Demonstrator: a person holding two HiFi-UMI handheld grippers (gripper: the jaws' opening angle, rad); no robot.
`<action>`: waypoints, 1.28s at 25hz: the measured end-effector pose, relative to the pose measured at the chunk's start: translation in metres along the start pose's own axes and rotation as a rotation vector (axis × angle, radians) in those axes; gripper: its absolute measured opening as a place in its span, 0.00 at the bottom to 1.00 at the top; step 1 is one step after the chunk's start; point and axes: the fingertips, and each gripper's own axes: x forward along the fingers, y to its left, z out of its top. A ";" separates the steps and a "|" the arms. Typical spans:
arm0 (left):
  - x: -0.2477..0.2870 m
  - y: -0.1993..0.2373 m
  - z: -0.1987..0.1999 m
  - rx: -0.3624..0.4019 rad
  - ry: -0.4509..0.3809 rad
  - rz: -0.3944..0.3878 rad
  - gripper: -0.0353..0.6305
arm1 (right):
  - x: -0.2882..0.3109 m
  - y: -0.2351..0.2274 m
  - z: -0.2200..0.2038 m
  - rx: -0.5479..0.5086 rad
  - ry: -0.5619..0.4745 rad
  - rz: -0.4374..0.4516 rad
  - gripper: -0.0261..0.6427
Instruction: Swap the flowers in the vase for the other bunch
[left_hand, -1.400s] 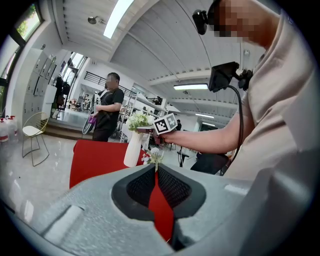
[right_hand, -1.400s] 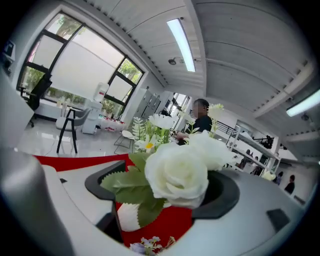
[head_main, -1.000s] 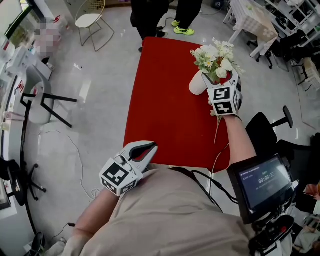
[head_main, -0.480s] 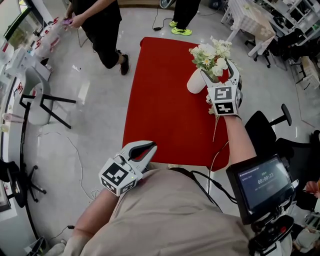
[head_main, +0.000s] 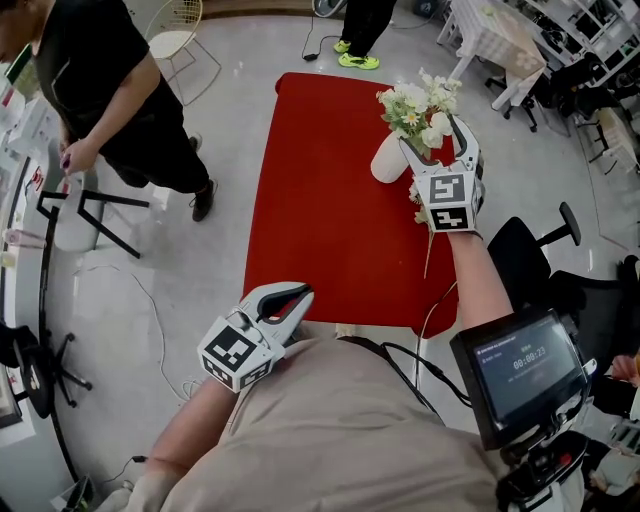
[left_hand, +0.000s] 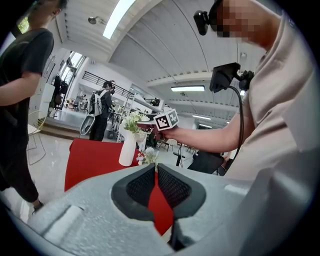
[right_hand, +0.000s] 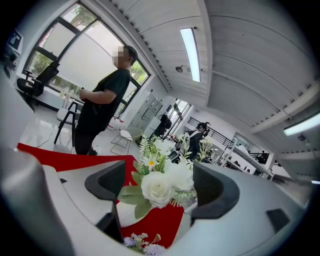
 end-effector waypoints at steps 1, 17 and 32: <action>-0.004 -0.002 -0.001 0.002 0.000 -0.002 0.06 | -0.004 0.001 0.003 -0.002 -0.004 -0.003 0.66; 0.000 0.001 0.003 -0.002 0.005 -0.032 0.06 | -0.018 -0.002 0.023 0.001 -0.037 -0.019 0.66; 0.010 -0.005 0.004 0.033 0.032 -0.112 0.06 | -0.079 0.006 -0.003 0.100 0.020 -0.064 0.48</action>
